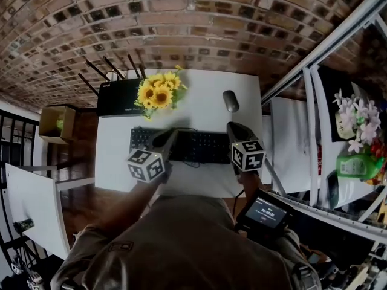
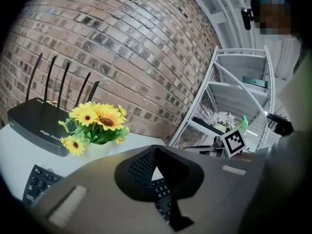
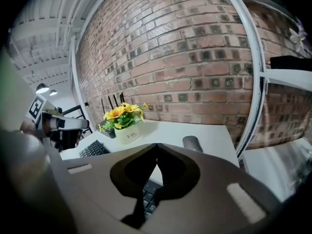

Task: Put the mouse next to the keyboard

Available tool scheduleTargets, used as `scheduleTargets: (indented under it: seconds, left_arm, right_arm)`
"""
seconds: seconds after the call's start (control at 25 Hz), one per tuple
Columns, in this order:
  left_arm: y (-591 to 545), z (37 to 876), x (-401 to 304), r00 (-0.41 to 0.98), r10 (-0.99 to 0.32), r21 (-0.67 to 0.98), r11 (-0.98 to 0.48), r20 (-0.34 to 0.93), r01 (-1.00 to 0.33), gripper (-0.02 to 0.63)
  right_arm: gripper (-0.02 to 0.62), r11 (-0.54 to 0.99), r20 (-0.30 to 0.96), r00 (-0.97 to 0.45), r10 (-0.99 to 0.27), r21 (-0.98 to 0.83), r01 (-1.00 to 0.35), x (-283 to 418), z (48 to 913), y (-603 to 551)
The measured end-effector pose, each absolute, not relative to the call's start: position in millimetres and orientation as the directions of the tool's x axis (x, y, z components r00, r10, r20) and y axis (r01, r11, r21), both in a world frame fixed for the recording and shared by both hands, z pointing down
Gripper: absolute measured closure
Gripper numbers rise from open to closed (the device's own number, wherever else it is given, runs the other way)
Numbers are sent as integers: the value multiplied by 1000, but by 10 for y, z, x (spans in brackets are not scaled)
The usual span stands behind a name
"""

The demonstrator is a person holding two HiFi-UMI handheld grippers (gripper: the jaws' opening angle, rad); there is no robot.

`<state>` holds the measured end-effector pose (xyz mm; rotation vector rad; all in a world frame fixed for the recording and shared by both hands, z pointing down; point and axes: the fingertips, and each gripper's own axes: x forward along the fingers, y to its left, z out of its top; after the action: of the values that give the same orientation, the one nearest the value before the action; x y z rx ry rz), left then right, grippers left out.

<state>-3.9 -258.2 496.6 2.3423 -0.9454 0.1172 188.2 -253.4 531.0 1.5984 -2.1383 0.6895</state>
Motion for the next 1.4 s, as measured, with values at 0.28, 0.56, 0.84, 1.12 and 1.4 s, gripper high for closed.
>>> scheduleTargets:
  seconds: [0.28, 0.56, 0.84, 1.12, 1.4]
  left_arm:
    - [-2747, 5184, 16, 710, -609, 518, -504, 354, -691, 609]
    - [-2757, 5463, 18, 681, -603, 515, -462, 414, -722, 609]
    - [-2722, 5616, -77, 647, -614, 515, -412, 453, -752, 609]
    - [-2674, 5676, -166, 623, -624, 519, -375, 472, -768, 609]
    - [-2678, 5665, -132, 629, -621, 525, -378, 468, -763, 609]
  right_arm:
    - [578, 222, 640, -249, -727, -124, -967, 2181, 5766, -2909]
    - [353, 229, 688, -216, -692, -74, -971, 2328, 6158, -3227]
    - [273, 233, 730, -168, -663, -12, -972, 2484, 6426, -3504]
    - [265, 245, 754, -159, -637, 2, -970, 2523, 6591, -3684]
    - [275, 270, 776, -175, -606, -6, -963, 2501, 6680, -3710]
